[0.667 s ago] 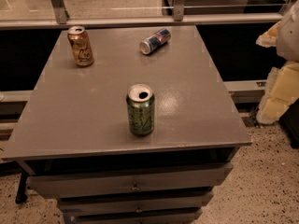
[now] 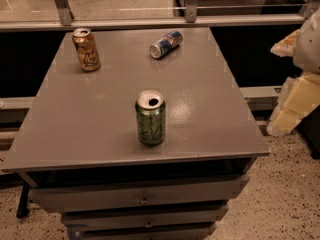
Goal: Move green can near orange can
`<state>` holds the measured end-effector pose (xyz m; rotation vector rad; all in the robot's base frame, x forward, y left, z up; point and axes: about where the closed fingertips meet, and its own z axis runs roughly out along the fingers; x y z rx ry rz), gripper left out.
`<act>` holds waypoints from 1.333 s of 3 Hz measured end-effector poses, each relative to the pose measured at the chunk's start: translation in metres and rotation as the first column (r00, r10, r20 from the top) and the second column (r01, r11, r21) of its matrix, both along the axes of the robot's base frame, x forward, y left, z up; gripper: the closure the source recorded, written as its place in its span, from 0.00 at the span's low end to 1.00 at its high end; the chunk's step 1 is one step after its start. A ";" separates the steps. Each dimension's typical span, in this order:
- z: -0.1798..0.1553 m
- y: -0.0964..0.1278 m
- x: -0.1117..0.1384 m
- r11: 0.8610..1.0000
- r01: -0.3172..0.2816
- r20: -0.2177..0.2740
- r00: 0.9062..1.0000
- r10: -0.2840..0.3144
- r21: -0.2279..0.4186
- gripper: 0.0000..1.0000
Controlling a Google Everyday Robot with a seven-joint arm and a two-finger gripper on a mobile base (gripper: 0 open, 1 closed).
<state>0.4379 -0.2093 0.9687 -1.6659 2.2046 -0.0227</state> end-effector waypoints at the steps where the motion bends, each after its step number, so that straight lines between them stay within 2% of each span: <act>1: -0.038 0.023 0.008 0.977 0.022 0.006 1.000 -0.024 0.212 0.00; 2: -0.070 0.058 0.021 0.910 0.019 0.021 0.999 -0.030 0.414 0.00; 3: -0.084 0.104 0.033 0.800 -0.014 0.046 0.999 -0.017 0.600 0.00; 4: -0.075 0.157 0.034 0.647 -0.059 0.065 0.998 0.015 0.760 0.00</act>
Offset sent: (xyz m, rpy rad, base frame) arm 0.0390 0.1259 -0.0738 0.8906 -0.0445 -0.0243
